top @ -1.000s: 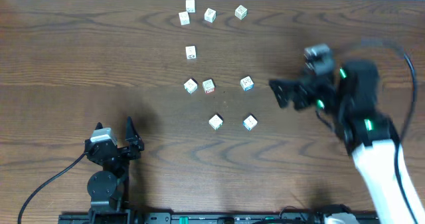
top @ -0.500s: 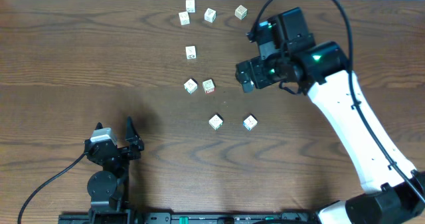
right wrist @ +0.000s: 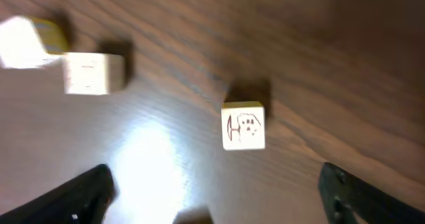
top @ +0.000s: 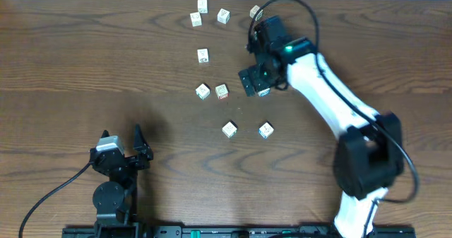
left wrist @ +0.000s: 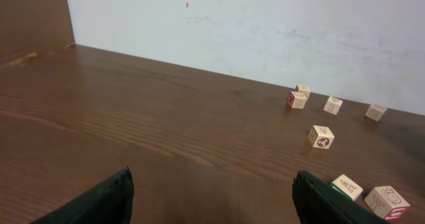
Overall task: Lift 5 blocks
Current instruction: 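Move the right gripper up over the upper-right white block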
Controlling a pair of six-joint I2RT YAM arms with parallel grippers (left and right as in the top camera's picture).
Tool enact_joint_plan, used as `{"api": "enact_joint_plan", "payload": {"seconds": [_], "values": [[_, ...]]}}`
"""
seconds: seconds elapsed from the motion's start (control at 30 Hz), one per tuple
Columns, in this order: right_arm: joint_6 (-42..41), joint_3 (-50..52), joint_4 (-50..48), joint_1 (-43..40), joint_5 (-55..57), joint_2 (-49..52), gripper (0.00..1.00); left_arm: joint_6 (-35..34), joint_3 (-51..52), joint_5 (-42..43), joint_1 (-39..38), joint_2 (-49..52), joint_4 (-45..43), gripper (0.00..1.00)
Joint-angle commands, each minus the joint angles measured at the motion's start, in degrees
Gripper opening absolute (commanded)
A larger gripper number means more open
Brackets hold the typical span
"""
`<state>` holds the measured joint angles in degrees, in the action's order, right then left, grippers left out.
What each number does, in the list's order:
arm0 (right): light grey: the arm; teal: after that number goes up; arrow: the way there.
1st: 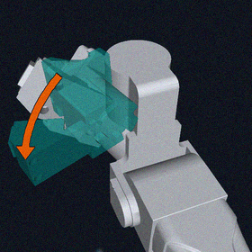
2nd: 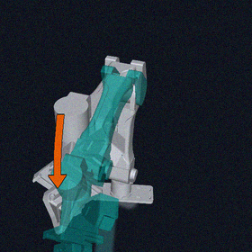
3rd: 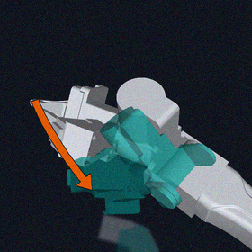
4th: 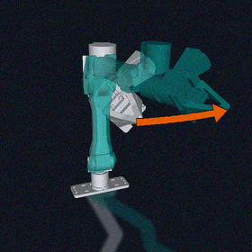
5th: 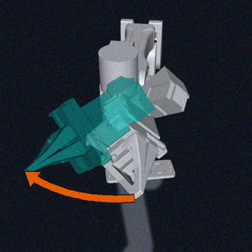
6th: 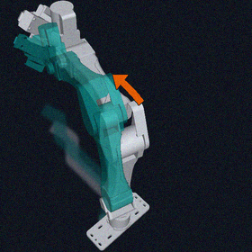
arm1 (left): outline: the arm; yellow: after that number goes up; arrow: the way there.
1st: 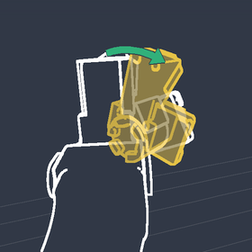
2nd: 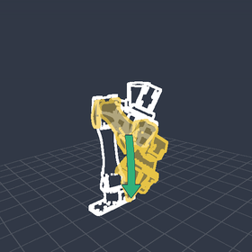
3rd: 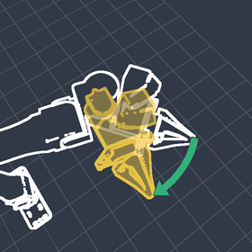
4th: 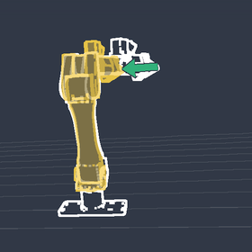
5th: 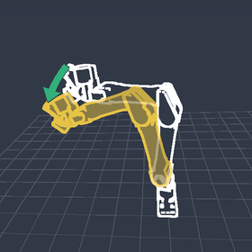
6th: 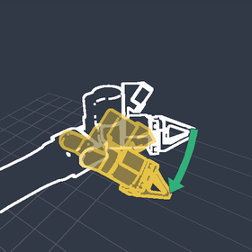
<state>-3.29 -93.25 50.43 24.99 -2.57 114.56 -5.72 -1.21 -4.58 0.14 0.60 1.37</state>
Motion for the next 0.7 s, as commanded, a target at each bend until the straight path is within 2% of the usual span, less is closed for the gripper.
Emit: {"api": "enact_joint_plan", "payload": {"seconds": [0.0,0.33,0.53,0.67], "values": [[0.15,0.00,-0.96,0.11,1.05,3.21,0.89,0.79,0.98,-0.55,-0.17,-0.31,2.47,0.77],[0.22,0.04,-2.25,-1.09,1.95,6.49,0.82,0.79,0.98,-0.55,-0.17,-0.31,2.45,0.77],[0.66,1.05,-3.23,-2.40,2.36,6.99,0.82,0.79,0.98,-0.55,-0.17,-0.31,2.47,0.77],[0.70,2.27,-4.92,-2.80,2.34,7.21,0.74,0.79,0.98,-0.55,-0.17,-0.31,2.45,0.77]]}}
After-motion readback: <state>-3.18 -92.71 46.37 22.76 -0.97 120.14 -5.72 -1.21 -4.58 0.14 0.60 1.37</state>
